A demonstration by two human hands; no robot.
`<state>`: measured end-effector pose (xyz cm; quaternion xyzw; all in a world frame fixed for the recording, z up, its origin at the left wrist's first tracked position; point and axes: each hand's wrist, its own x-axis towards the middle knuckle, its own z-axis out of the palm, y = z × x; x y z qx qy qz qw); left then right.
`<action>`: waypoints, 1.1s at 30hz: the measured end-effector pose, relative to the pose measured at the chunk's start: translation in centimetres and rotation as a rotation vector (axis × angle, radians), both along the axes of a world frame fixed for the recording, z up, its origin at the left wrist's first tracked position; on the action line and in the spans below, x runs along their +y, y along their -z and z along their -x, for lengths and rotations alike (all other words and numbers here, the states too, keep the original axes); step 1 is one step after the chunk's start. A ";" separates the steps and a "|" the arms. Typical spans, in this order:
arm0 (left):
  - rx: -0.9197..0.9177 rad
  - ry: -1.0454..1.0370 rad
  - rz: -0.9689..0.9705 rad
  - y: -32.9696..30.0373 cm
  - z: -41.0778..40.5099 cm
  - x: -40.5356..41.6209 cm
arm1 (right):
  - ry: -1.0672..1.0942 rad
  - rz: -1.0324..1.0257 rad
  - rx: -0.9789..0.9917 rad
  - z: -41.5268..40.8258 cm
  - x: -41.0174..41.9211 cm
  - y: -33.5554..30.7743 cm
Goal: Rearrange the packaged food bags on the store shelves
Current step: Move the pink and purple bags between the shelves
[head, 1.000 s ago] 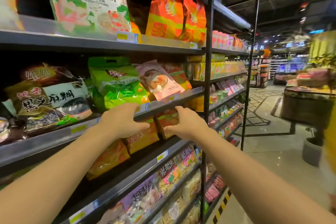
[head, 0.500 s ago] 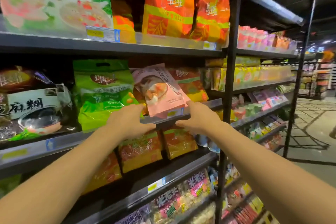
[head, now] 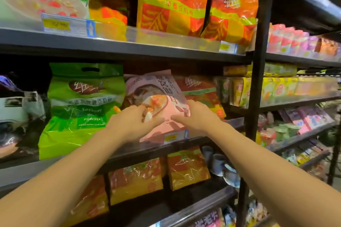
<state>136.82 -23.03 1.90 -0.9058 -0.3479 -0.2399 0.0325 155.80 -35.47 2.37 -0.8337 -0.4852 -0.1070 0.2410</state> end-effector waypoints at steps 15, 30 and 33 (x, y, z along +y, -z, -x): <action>-0.119 -0.402 0.467 -1.2 -6.4 1.9 | -0.165 0.103 0.391 -9.2 7.7 -1.1; -0.552 -0.321 0.623 2.2 -8.1 2.3 | -0.597 0.127 0.688 -11.9 10.8 2.2; -0.602 -0.299 0.617 2.6 -8.2 2.3 | -0.605 0.079 0.694 -11.8 10.7 2.5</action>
